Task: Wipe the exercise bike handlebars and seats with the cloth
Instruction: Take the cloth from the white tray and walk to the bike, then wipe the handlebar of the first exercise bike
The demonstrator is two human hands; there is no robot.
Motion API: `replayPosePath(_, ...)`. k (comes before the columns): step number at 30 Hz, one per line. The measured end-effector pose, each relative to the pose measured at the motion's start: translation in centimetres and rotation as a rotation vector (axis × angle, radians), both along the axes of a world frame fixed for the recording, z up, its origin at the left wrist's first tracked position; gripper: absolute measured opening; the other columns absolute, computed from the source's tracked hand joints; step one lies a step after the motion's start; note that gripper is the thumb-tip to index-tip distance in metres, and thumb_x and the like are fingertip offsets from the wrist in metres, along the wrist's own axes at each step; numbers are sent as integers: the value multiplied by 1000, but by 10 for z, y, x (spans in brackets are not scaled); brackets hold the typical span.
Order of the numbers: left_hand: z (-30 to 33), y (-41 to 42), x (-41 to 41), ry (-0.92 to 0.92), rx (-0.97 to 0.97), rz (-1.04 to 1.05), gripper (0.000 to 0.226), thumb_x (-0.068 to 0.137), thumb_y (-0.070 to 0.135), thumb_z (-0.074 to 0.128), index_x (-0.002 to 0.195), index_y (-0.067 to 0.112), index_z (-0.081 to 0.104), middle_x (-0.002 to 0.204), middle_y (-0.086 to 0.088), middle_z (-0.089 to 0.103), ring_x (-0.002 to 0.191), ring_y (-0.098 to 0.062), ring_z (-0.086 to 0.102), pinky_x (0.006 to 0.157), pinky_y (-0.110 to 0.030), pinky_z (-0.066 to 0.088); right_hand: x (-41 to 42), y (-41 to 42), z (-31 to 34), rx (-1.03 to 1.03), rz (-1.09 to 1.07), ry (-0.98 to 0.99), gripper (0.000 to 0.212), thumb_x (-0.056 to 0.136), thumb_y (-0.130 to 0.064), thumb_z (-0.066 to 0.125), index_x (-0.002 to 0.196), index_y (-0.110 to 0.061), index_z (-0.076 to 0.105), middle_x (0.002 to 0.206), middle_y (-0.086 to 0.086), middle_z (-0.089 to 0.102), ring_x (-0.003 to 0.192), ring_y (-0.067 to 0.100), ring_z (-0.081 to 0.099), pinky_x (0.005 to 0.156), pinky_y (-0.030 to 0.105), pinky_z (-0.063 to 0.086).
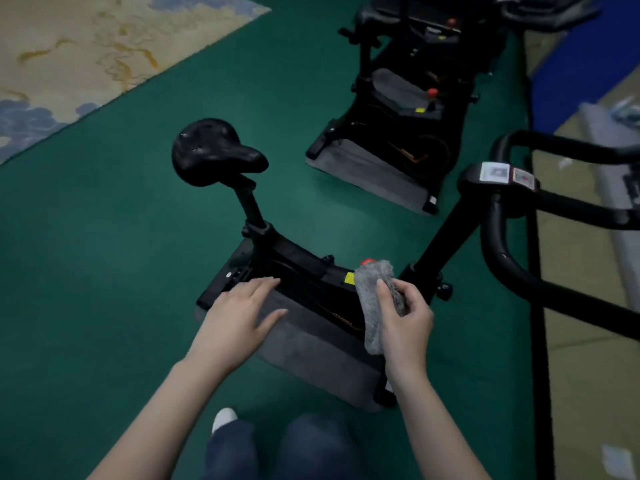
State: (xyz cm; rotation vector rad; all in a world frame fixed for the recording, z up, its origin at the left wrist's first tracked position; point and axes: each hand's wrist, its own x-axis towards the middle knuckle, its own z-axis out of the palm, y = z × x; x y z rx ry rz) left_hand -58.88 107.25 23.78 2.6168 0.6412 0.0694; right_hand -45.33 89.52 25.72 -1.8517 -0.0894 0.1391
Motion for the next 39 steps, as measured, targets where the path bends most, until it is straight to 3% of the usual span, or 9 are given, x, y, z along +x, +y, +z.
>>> replayPosePath(5,6,39,29,-32,23,-210,55,93,51,48,138,19,48,134,3,55,117,-20,55,94,-38,45,-14,9,8,-23,-212,-19,9,89,-24,68,94,-17,68,92,-5,69,89,8,64,80,25,51)
replayPosePath(8,8,45,57,-44,15,-314,54,92,50,49,137,19,48,134,3,55,120,-20,53,94,-38,44,-12,7,17,-23,-302,-23,9,89,-25,67,96,-18,67,91,-7,68,85,0,63,75,18,50)
replayPosePath(13,7,47,116,-75,40,-488,61,87,56,33,126,16,58,119,1,64,109,-23,60,87,-38,49,6,9,22,-22,-416,-55,9,89,-22,66,96,-16,67,92,-9,67,84,-6,61,71,6,46)
replayPosePath(17,10,44,158,-116,67,-579,56,86,55,36,122,18,60,114,3,66,105,-21,61,85,-36,48,32,16,21,1,-476,-50,3,89,-23,67,92,-23,65,92,-8,68,85,-3,62,74,12,48)
replayPosePath(20,15,44,188,-129,67,-629,57,86,56,35,121,18,61,115,3,65,105,-21,61,84,-35,48,49,24,24,-2,-495,-56,6,88,-25,67,91,-28,64,93,-11,67,89,0,62,79,18,49)
replayPosePath(24,23,45,225,-158,47,-689,59,87,56,35,124,16,59,122,1,62,110,-22,58,88,-37,46,69,34,37,-29,-492,-63,11,88,-27,67,90,-36,61,93,-16,66,91,-5,61,77,10,47)
replayPosePath(33,48,26,314,-278,-18,-932,60,90,55,35,136,20,47,137,2,49,125,-18,45,99,-35,38,99,46,54,0,-698,-79,10,87,-25,69,89,-33,64,91,-15,68,90,-8,61,73,5,44)
replayPosePath(35,53,21,337,-324,-37,-1010,59,90,53,36,137,18,46,138,0,48,126,-19,44,100,-37,37,104,50,56,-1,-788,-100,10,86,-24,69,89,-32,64,91,-14,68,91,-6,62,76,8,46)
replayPosePath(39,64,13,378,-407,-93,-1169,56,91,47,40,138,16,45,141,-1,44,128,-21,42,100,-38,37,114,61,64,-35,-1039,-162,8,85,-22,70,92,-22,68,93,-6,71,92,10,68,81,35,56)
